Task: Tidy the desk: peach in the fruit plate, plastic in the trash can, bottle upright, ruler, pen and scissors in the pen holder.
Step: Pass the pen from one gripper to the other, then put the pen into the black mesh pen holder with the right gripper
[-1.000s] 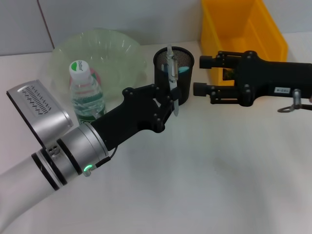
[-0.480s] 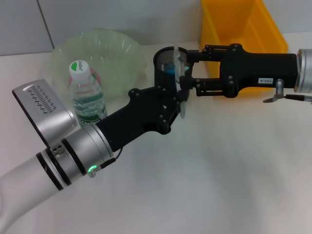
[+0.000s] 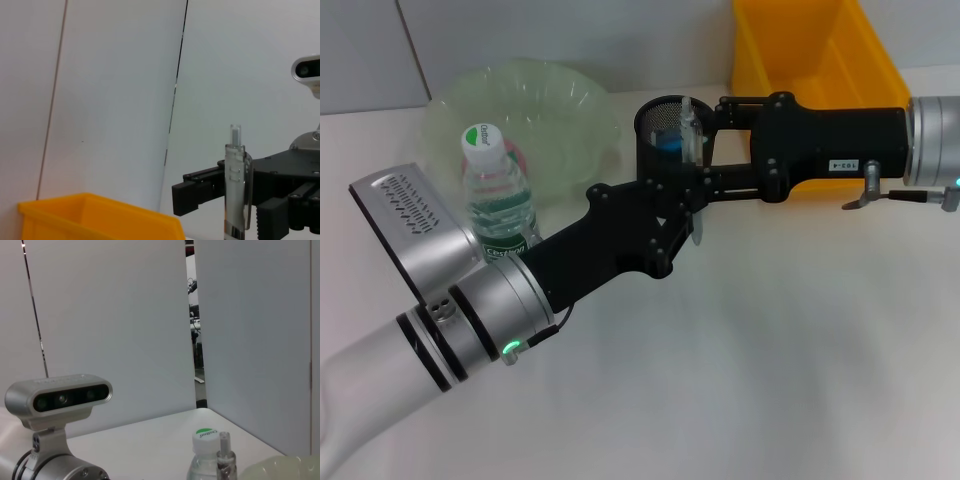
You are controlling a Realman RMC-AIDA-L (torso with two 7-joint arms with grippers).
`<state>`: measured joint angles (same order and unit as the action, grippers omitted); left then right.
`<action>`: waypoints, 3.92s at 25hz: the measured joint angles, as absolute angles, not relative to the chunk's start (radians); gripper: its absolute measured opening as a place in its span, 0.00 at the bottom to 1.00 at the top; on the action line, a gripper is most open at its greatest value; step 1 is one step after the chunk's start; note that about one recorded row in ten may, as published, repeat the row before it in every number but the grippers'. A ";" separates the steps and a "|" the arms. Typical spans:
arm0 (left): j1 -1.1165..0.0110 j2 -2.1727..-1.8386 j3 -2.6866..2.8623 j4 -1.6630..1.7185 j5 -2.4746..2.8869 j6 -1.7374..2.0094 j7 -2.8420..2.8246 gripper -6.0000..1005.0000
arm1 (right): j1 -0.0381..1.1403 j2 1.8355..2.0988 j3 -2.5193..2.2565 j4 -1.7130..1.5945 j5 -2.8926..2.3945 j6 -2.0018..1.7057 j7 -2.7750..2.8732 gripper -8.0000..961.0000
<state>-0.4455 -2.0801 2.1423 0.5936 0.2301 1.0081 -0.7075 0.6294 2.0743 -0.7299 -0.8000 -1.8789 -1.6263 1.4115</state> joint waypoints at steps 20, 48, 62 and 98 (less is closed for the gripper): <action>-0.449 -2.080 2.143 0.596 0.228 0.989 -0.713 0.20 | 0.624 2.075 -0.742 -0.801 -1.874 -1.626 1.413 0.37; -0.452 -2.080 2.143 0.599 0.229 0.998 -0.723 0.28 | 0.623 2.077 -0.740 -0.807 -1.870 -1.635 1.404 0.15; -0.443 -2.079 2.142 0.605 0.237 1.010 -0.769 0.50 | 0.621 2.076 -0.732 -0.809 -1.865 -1.634 1.403 0.15; -0.313 -2.072 2.152 0.468 0.280 1.238 -0.740 0.81 | 0.730 2.084 -0.927 -0.692 -1.542 -1.031 1.302 0.16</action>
<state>-0.3134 -2.0718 2.1519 0.4680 0.2802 1.2375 -0.7403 0.7302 2.0839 -0.9270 -0.6924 -1.5415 -1.0313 1.3018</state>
